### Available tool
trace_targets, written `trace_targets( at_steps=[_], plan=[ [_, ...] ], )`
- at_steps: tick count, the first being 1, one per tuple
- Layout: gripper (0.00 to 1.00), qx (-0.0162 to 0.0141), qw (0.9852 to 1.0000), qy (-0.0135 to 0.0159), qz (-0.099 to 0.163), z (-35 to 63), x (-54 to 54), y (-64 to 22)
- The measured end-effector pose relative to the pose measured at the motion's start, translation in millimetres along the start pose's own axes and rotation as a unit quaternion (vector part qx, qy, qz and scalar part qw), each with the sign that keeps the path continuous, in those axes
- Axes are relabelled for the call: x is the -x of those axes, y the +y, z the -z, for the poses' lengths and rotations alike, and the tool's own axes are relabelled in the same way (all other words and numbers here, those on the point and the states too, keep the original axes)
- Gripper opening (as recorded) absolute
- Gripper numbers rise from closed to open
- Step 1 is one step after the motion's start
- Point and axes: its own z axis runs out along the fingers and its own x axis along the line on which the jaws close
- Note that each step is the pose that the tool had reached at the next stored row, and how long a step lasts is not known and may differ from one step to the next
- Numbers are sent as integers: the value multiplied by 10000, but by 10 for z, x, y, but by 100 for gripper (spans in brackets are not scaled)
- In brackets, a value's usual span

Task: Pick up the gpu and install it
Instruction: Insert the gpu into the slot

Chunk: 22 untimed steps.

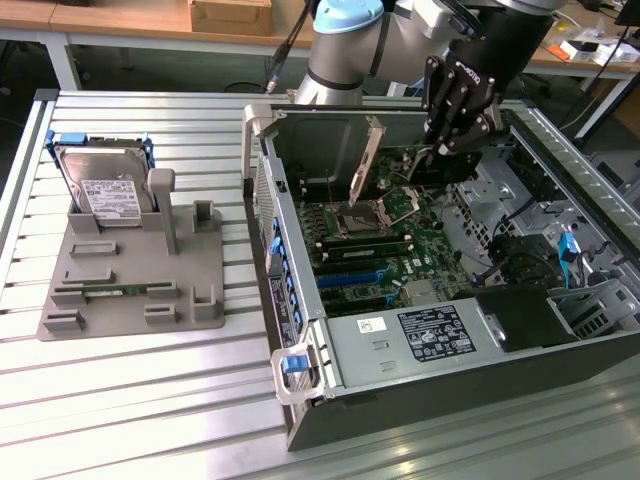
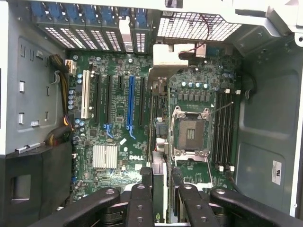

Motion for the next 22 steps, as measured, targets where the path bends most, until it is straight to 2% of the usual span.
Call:
trace_targets(
  at_steps=[22],
  plan=[
    [26,1,10000,1,46,-170,-4,-6]
  ],
)
